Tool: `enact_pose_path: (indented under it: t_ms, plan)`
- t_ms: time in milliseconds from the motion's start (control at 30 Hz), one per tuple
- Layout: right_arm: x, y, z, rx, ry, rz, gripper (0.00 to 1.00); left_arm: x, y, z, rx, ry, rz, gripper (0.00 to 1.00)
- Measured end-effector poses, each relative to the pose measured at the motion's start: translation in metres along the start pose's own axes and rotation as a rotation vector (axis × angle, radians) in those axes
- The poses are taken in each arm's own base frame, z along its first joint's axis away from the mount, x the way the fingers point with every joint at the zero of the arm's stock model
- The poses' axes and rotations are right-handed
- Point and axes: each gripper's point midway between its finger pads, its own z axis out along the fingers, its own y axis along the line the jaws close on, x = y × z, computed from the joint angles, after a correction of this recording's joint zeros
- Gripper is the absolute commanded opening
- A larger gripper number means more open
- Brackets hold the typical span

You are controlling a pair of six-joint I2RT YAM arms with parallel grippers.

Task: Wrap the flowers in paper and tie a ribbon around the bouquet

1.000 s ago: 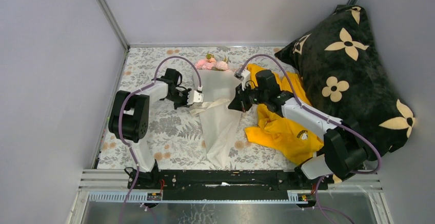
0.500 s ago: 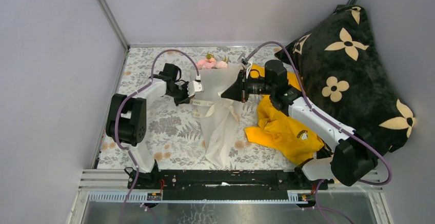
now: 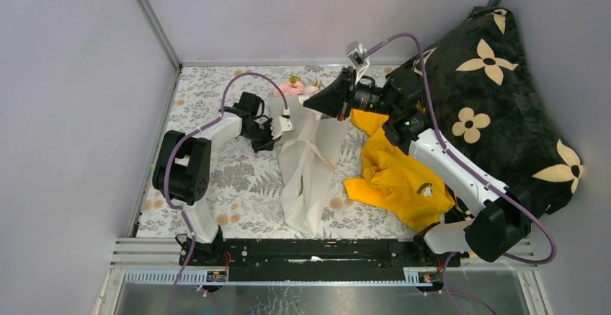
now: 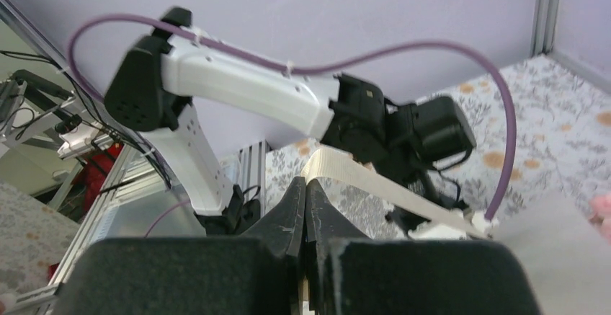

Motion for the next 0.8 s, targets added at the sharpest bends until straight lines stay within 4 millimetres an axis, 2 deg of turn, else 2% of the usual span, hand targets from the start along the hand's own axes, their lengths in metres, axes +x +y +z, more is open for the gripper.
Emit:
enact_pose_path:
  t_ms: [200, 533, 633, 800]
  plan:
    - [-0.036, 0.017, 0.002, -0.03, -0.055, -0.064, 0.0, 0.011, -0.008, 0.007, 0.017, 0.026, -0.037, 0.0]
    - [-0.094, 0.048, 0.001, -0.06, -0.126, -0.188, 0.0, 0.013, -0.011, 0.01, 0.018, 0.027, -0.062, 0.0]
    - [-0.094, 0.046, 0.001, -0.045, -0.12, -0.193, 0.0, 0.013, -0.012, 0.011, 0.018, 0.027, -0.076, 0.0]
    - [-0.078, 0.024, 0.006, 0.038, -0.074, -0.161, 0.0, 0.013, -0.013, 0.01, 0.001, 0.057, -0.139, 0.0]
